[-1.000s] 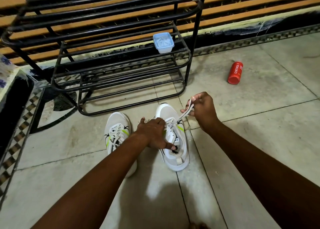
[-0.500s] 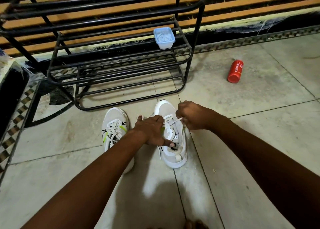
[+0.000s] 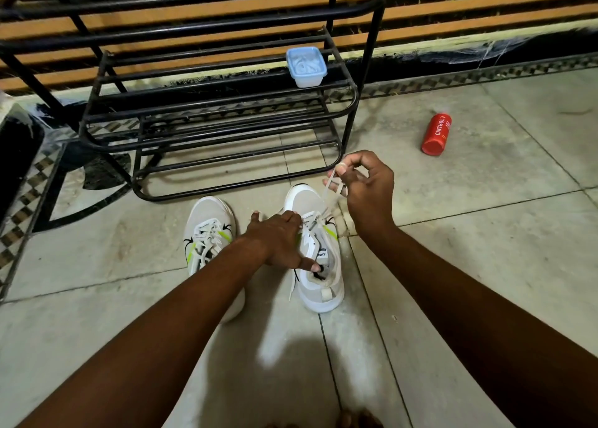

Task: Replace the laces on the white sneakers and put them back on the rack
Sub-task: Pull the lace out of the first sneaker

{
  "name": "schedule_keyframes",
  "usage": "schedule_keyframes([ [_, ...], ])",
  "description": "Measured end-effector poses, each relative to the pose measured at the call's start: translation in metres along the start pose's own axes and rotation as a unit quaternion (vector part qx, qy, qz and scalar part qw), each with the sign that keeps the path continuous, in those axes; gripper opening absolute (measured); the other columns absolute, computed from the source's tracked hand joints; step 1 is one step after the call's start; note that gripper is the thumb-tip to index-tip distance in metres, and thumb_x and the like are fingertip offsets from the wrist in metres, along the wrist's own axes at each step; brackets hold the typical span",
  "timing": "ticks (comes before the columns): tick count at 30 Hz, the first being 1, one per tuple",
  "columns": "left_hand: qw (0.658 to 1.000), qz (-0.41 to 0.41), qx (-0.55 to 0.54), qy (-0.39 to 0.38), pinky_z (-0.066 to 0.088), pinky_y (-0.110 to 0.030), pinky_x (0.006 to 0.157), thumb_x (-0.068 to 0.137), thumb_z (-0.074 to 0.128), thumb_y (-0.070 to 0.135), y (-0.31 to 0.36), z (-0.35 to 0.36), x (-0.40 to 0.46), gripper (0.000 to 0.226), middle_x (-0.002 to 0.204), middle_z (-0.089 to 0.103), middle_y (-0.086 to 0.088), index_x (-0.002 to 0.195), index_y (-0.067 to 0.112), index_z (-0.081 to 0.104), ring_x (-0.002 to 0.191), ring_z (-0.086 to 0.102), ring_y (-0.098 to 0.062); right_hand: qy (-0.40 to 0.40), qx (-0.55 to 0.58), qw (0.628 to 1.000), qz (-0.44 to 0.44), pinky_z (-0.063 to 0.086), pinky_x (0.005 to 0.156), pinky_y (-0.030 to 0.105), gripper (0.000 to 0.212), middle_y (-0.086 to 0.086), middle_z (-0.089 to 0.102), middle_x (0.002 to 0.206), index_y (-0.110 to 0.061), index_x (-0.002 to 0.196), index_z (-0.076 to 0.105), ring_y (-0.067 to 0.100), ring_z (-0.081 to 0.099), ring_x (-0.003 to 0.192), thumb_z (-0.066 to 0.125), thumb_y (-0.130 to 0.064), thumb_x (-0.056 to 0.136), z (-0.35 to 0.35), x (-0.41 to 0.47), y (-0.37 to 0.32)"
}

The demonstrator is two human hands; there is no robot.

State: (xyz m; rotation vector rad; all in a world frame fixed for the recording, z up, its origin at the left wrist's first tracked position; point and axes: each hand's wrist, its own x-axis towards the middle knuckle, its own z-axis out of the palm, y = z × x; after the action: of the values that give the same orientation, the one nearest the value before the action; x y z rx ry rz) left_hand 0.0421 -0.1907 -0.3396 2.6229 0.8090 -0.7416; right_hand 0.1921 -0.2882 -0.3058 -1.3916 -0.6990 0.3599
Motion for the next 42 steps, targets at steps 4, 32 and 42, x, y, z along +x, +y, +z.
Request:
schedule_keyframes([
  [4, 1.0, 0.0, 0.004, -0.011, 0.001, -0.064, 0.124, 0.063, 0.056, 0.097, 0.0, 0.001, -0.001, 0.134, 0.172, 0.01, 0.005, 0.164, 0.022, 0.01, 0.158, 0.013, -0.019, -0.047, -0.034, 0.998, -0.002, 0.046, 0.055, 0.029, 0.012, 0.0, 0.056, 0.075, -0.011, 0.089, 0.053, 0.018, 0.055, 0.057, 0.056, -0.003, 0.098, -0.009, 0.004, -0.001],
  [32, 1.0, 0.003, 0.013, -0.004, 0.007, -0.064, 0.123, 0.061, 0.053, 0.1, -0.003, 0.005, 0.002, 0.136, 0.172, 0.012, 0.004, 0.163, 0.022, 0.01, 0.157, 0.018, -0.022, -0.058, 0.024, 0.997, 0.043, 0.039, 0.048, 0.026, 0.015, 0.001, 0.061, 0.066, -0.005, 0.084, 0.063, 0.028, 0.055, 0.06, 0.06, -0.006, 0.098, 0.001, 0.014, -0.023],
  [42, 1.0, 0.001, 0.018, -0.01, 0.007, -0.064, 0.123, 0.061, 0.053, 0.099, -0.001, 0.005, 0.002, 0.135, 0.172, 0.01, 0.005, 0.163, 0.023, 0.009, 0.158, 0.015, -0.021, -0.44, -0.515, 0.719, -0.156, 0.049, 0.067, 0.037, 0.013, -0.003, 0.062, 0.083, -0.023, 0.1, 0.063, 0.014, 0.049, 0.08, 0.06, -0.035, 0.1, -0.053, 0.035, 0.015],
])
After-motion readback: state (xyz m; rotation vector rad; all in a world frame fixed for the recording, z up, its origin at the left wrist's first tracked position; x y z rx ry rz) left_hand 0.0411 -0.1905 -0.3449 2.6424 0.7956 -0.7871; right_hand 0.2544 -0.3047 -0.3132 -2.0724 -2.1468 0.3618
